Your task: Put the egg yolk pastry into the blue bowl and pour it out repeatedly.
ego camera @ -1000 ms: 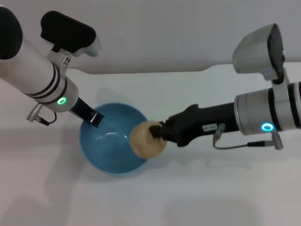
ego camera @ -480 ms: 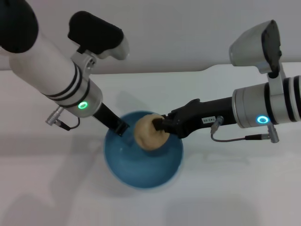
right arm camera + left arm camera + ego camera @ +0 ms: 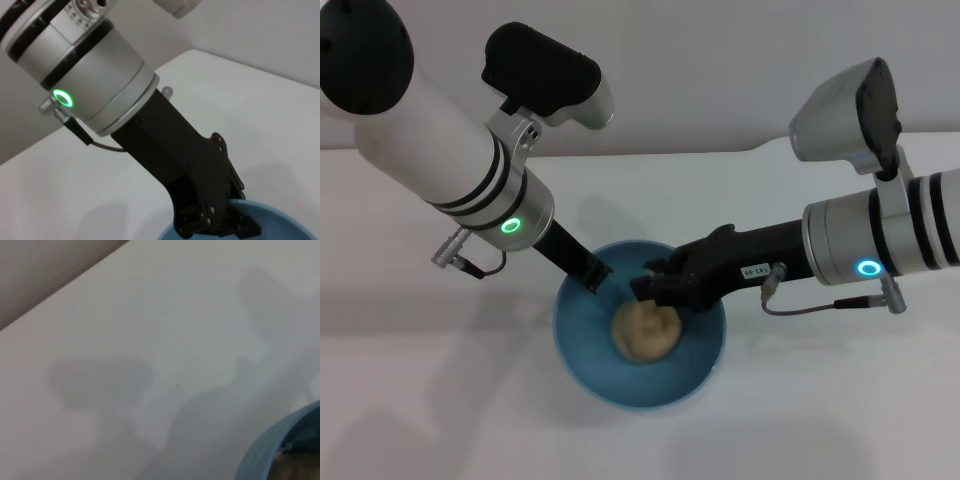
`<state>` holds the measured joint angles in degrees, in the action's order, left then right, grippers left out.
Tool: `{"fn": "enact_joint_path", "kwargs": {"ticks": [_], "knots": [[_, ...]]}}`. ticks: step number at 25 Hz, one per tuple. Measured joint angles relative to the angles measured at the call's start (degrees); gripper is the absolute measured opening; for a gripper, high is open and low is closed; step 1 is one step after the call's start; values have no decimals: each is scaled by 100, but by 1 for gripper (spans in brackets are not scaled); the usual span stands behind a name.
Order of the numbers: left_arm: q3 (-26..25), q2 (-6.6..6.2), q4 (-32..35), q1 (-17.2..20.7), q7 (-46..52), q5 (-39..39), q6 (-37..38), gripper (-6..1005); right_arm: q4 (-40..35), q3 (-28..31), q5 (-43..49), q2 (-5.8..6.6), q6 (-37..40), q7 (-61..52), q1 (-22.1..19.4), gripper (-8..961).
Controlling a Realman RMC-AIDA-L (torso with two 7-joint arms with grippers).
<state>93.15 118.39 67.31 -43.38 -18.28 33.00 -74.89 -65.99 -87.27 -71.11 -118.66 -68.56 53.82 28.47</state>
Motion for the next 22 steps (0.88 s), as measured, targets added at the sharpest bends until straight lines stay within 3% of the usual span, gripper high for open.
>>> {"fn": "enact_joint_path", "kwargs": {"ticks": [5, 16, 22], "knots": [[0, -17, -37, 65, 0, -55, 187, 31, -60, 205, -8, 18, -57, -77, -59, 359], [-40, -24, -61, 399, 5, -552, 1067, 30, -570, 1767, 8, -18, -440, -321, -785, 544], [-49, -31, 21, 645, 0, -580, 1751, 30, -162, 2456, 459, -1, -501, -440, -1076, 542]]}}
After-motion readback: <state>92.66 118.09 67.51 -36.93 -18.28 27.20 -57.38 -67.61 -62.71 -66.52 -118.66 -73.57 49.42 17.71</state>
